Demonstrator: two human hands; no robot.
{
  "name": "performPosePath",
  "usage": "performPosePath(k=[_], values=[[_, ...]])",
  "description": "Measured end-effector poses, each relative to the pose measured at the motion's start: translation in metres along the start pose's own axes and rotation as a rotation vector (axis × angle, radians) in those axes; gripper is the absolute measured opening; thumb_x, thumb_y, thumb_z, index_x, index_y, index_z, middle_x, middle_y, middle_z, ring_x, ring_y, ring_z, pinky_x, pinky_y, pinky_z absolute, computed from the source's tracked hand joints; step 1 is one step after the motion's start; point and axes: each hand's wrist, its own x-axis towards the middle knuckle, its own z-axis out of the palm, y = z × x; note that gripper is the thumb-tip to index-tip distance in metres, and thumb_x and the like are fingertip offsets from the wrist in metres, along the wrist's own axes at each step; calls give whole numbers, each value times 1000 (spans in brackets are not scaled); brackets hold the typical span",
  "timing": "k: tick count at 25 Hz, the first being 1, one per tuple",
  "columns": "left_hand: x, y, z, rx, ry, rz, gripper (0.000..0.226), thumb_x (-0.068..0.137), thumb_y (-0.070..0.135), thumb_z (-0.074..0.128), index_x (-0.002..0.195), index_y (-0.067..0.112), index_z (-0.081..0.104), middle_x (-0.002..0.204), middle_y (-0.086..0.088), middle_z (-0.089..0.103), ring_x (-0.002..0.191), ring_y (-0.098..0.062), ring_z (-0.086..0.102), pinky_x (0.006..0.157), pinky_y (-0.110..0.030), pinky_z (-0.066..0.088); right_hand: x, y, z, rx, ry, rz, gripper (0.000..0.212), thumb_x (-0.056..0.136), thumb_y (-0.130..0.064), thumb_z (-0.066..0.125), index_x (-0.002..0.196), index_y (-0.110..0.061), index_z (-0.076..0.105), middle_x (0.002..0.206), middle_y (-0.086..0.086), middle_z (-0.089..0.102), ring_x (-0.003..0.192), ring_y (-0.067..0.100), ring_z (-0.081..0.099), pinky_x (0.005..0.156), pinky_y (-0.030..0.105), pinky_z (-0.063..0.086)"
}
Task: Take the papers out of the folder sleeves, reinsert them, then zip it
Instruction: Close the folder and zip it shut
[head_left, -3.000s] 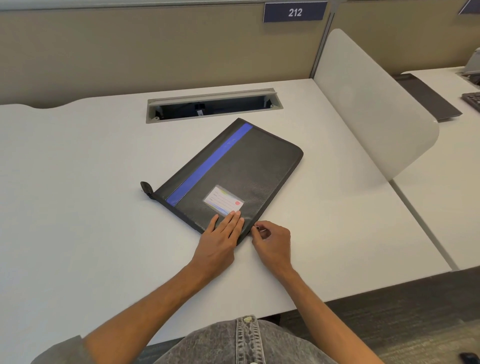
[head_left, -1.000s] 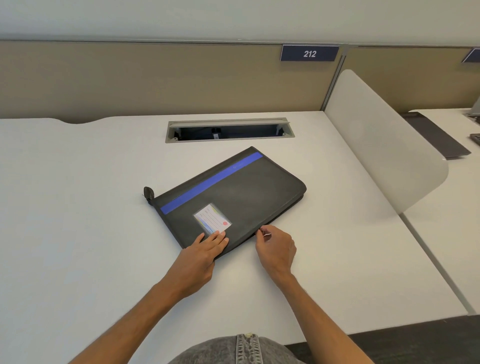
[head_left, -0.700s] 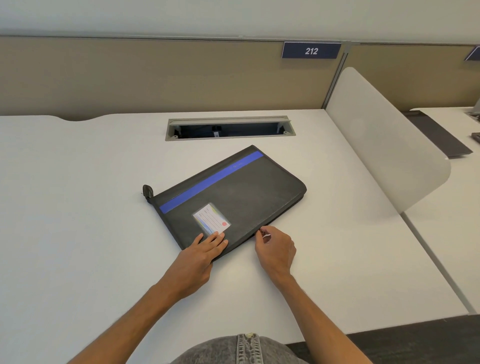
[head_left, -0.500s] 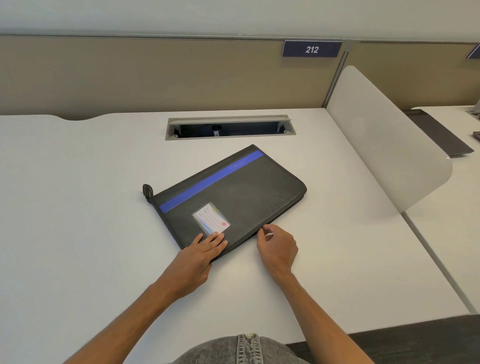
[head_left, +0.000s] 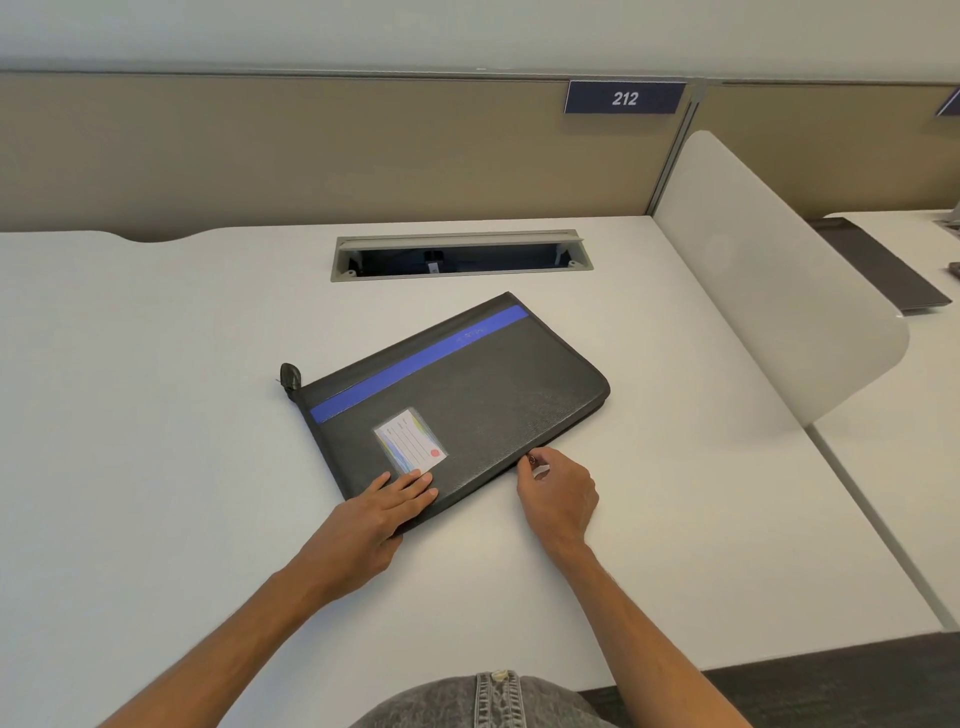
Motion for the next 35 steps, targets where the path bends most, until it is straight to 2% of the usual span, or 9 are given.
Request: performPosePath(k=[2, 4, 6, 9, 13, 16, 23, 27, 35], values=[[3, 7, -4, 58, 28, -18, 63, 66, 14, 78, 127, 17, 63, 132, 2, 61, 123, -17, 58, 105, -40, 39, 0, 1, 0, 16, -8, 2, 7, 84, -28, 66, 80, -24, 70, 69, -13, 67, 68, 14, 63, 65, 25, 38], [9, 18, -2, 98, 117, -40, 40, 79, 35, 63, 113, 15, 71, 122, 0, 67, 116, -18, 61, 109, -38, 37, 0, 3, -2, 34, -18, 0, 6, 84, -29, 67, 80, -25, 70, 66, -14, 64, 66, 11, 62, 66, 24, 37], [25, 31, 4, 100, 124, -101, 46, 85, 46, 53, 108, 12, 71, 121, -4, 66, 118, -21, 59, 106, -40, 39, 0, 4, -3, 45, -21, -5, 6, 85, -30, 67, 82, -25, 70, 67, -14, 64, 66, 9, 61, 66, 24, 37], [64, 47, 23, 164, 14, -194, 61, 88, 53, 42, 128, 12, 60, 138, -10, 55, 130, -29, 49, 105, -49, 41, 0, 6, -3, 34, -16, -25, 9, 86, -32, 67, 90, -25, 73, 77, -11, 70, 70, 9, 63, 67, 24, 38], [110, 59, 35, 208, -168, -309, 58, 93, 52, 42, 132, 12, 58, 136, -17, 56, 125, -35, 54, 96, -53, 47, 0, 13, -2, 51, -32, -91, 13, 88, -29, 68, 97, -24, 75, 91, -11, 74, 76, 7, 65, 71, 25, 48], [110, 56, 36, 166, -250, -316, 62, 96, 51, 27, 128, 11, 62, 130, -19, 60, 119, -36, 59, 91, -53, 50, 0, 14, -2, 45, -25, -122, 10, 88, -28, 68, 94, -24, 75, 90, -13, 73, 78, 8, 65, 71, 27, 50], [102, 46, 35, 133, -231, -290, 62, 98, 47, 21, 129, 13, 62, 131, -17, 61, 118, -33, 60, 91, -51, 51, -4, 11, -2, -46, 29, -114, 9, 88, -29, 67, 92, -24, 73, 83, -10, 72, 74, 12, 64, 64, 23, 36], [97, 43, 33, 127, -241, -274, 73, 103, 46, 2, 129, 14, 62, 130, -14, 61, 119, -32, 60, 91, -49, 51, -1, 12, -2, -41, 43, -43, 12, 88, -31, 67, 91, -22, 73, 81, -7, 72, 76, 16, 66, 65, 24, 37], [98, 43, 27, 160, -279, -231, 75, 104, 41, -1, 124, 13, 66, 124, -13, 65, 112, -32, 64, 86, -45, 55, 2, 12, -1, -16, 52, -12, 13, 88, -32, 67, 94, -23, 74, 84, -6, 73, 78, 16, 67, 66, 24, 39]])
